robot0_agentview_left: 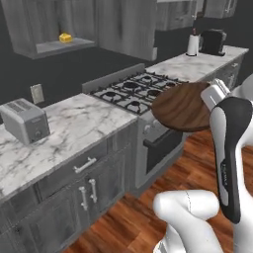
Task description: Pick the mug and place it in the sink. Pick the bowl and place it in the open cabinet and then close the cabinet.
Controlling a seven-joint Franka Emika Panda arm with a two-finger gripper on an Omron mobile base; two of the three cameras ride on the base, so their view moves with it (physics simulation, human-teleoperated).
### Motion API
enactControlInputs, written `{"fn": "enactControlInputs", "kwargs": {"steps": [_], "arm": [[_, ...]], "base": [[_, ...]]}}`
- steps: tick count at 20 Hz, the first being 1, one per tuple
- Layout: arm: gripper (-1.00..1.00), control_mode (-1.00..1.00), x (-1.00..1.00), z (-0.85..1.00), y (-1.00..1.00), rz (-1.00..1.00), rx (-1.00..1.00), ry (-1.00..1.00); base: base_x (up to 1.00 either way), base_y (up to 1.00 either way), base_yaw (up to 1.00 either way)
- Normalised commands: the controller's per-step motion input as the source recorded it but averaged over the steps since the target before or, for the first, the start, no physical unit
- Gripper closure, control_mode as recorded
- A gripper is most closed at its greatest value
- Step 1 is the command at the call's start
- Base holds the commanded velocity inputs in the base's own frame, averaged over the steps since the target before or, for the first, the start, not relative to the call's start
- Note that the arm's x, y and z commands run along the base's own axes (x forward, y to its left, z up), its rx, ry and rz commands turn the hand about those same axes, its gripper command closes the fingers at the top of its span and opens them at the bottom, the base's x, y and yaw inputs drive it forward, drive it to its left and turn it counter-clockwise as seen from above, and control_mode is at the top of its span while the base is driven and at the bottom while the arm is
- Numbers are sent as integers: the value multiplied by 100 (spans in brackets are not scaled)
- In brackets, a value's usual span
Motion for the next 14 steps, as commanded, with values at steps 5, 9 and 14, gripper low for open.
{"fn": "enactControlInputs", "kwargs": {"steps": [5, 9, 14], "arm": [[100, 100, 0, 0, 0, 0, 0, 0], [100, 100, 0, 0, 0, 0, 0, 0], [100, 100, 0, 0, 0, 0, 0, 0]], "base": [[73, 77, -24], [65, 64, -18], [52, 48, -15]]}}
